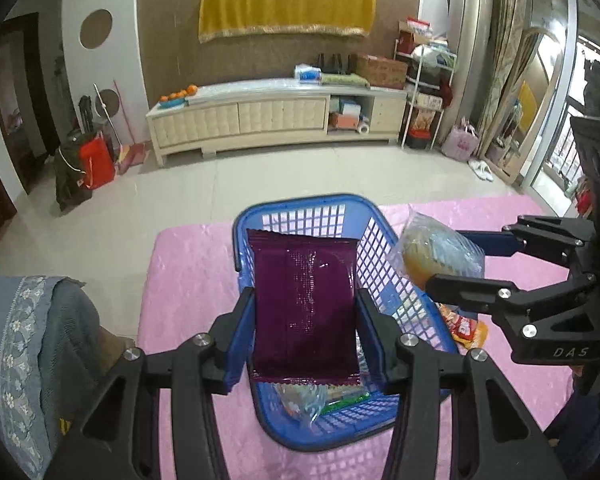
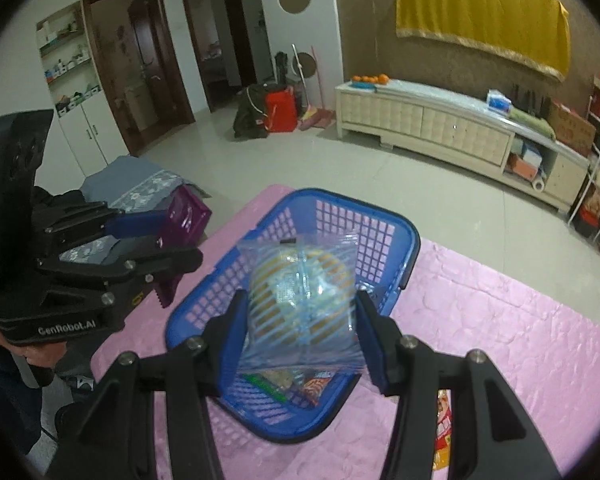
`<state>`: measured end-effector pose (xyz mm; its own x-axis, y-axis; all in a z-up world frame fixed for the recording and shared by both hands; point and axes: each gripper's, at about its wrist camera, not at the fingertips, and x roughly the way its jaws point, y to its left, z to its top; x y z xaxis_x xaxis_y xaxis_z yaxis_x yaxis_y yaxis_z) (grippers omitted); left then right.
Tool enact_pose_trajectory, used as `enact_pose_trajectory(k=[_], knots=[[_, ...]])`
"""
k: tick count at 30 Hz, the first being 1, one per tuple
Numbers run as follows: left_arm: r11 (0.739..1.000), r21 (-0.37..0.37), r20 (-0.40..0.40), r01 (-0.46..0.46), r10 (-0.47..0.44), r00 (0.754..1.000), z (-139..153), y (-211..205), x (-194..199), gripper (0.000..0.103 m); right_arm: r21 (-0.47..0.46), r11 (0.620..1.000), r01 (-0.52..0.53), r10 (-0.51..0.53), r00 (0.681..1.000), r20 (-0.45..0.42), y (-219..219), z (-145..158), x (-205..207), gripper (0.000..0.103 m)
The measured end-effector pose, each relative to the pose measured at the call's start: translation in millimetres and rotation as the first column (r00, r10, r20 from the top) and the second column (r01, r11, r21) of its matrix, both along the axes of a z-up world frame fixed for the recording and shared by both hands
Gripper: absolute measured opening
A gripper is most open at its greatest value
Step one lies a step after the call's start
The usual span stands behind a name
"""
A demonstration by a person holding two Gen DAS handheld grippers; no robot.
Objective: Organize snacks
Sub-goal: 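Carry the purple bag and cake pack over the blue basket, then open the left tool to drop the purple bag into the basket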
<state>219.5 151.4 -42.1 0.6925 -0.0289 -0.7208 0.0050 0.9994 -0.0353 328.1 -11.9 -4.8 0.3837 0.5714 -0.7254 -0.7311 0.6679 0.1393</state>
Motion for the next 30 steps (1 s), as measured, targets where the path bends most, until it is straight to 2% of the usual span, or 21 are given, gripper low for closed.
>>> enact_pose_trajectory(k=[5,9,13,16,19,24,30], knots=[[1.000,-0.027,-0.045,-0.002,0.001,0.999,-20.2,5.6,20.3,0.046,-0.006,1.000,0.013,-0.013,0.999,-0.030,0.9,-14.0,18.1,0.056],[0.996,-0.084,-0.066,0.000,-0.006,0.998,-27.6,10.3,34.8,0.046,0.016,1.000,0.009,-0.008,0.999,-0.040,-2.2,-17.3,23.6,0.056],[0.998,-0.069,-0.073,0.000,-0.005,0.997,-30.9,7.1,41.7,0.046,0.010,1.000,0.009,-0.009,0.999,-0.046,-4.1,-20.5,28.3,0.056],[0.998,-0.064,-0.089,0.003,-0.009,0.996,-33.3,3.5,44.8,0.056,0.021,1.000,0.020,-0.019,0.998,-0.052,-8.8,-19.3,29.2,0.056],[1.000,-0.028,-0.083,-0.002,0.000,0.997,-30.1,0.0,45.5,0.065,0.020,1.000,0.021,-0.020,0.998,-0.055,-11.7,-18.1,28.5,0.056],[0.999,-0.040,-0.070,-0.013,0.010,0.998,-20.5,8.5,36.9,0.067,0.026,0.999,0.026,-0.024,0.998,-0.058,-15.8,-12.1,26.0,0.056],[0.999,-0.032,-0.019,-0.029,0.028,0.999,-0.2,17.8,15.4,0.069,0.022,0.999,0.028,-0.027,0.997,-0.066,-11.5,-3.6,22.9,0.056]])
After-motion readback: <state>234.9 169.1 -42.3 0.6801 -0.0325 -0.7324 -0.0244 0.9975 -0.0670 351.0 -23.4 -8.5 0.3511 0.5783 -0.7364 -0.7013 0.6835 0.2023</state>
